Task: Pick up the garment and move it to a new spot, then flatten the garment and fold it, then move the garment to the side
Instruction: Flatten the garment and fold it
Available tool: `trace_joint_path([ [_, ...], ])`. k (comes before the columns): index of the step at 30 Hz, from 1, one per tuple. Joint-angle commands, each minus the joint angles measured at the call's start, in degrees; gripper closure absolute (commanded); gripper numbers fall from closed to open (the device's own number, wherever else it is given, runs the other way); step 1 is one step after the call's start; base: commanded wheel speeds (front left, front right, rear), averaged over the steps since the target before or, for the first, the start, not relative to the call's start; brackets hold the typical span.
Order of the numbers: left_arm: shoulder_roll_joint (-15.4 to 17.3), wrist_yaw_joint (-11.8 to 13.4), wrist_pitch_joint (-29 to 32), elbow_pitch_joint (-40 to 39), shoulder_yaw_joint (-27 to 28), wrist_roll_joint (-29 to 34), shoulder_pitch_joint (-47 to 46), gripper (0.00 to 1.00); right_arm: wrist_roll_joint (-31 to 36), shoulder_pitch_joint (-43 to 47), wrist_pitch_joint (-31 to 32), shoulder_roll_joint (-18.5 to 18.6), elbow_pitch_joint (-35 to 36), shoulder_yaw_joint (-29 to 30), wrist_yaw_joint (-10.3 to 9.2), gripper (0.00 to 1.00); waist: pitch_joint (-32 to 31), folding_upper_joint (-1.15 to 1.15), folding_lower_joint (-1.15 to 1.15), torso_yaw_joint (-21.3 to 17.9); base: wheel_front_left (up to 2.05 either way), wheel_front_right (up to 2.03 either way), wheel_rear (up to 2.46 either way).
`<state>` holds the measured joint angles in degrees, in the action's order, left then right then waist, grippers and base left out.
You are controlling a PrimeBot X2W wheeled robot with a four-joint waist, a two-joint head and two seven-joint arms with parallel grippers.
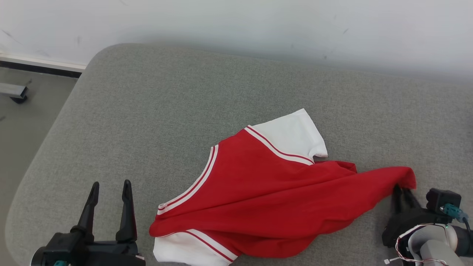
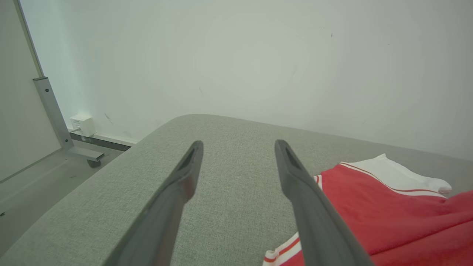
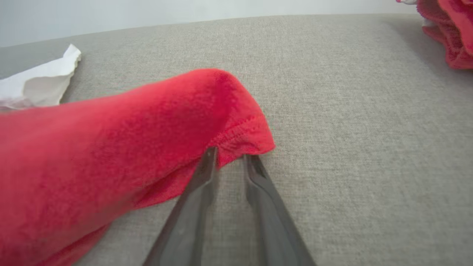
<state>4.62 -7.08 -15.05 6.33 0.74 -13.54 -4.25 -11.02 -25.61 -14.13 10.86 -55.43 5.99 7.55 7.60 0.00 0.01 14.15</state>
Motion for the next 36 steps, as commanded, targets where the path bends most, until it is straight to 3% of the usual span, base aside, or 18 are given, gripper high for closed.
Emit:
trace_joint_path([
  [1,-0.16,-0.20,-0.17,0.21,0.17,0.47,-0.64,0.00,-0.58,-0.24,-0.35,-0.16,-0.79,-0.11,-0.15,1.00,-0.07,0.00,-0.01,-0.05,0.00,0.00,0.00],
  [6,-0.22,-0.40,-0.17,0.50,0.41,0.87,-0.47,0.00,-1.09,-1.16,-1.05,1.28,-0.16,0.33,-0.15,1.00,-0.75,0.00,-0.01,-0.34,0.00,0.00,0.00],
  [14,-0.19,-0.40,-0.17,0.98,1.09,1.09,1.83,0.00,-0.76,1.78,-1.09,3.61,8.74,1.56,-0.15,1.00,-3.35,0.00,-0.01,-2.00,0.00,0.00,0.00],
  [27,-0.50,-0.35,-0.17,1.13,0.22,1.01,3.22,0.00,-1.51,-2.42,-0.88,10.90,15.23,-0.75,-0.15,1.00,-6.34,0.00,-0.01,-2.48,0.00,0.00,0.00],
  [32,-0.78,-0.35,-0.17,1.37,0.36,0.66,4.18,0.00,-1.73,-4.72,0.54,10.29,17.76,-4.72,-0.15,1.00,-7.18,0.00,-0.01,-1.79,0.00,0.00,0.00],
  [36,-0.84,-0.35,-0.17,1.41,0.54,0.38,4.31,0.00,-2.04,-7.49,1.42,7.59,18.90,-8.21,-0.15,1.00,-7.25,0.00,-0.01,-1.31,0.00,0.00,0.00],
])
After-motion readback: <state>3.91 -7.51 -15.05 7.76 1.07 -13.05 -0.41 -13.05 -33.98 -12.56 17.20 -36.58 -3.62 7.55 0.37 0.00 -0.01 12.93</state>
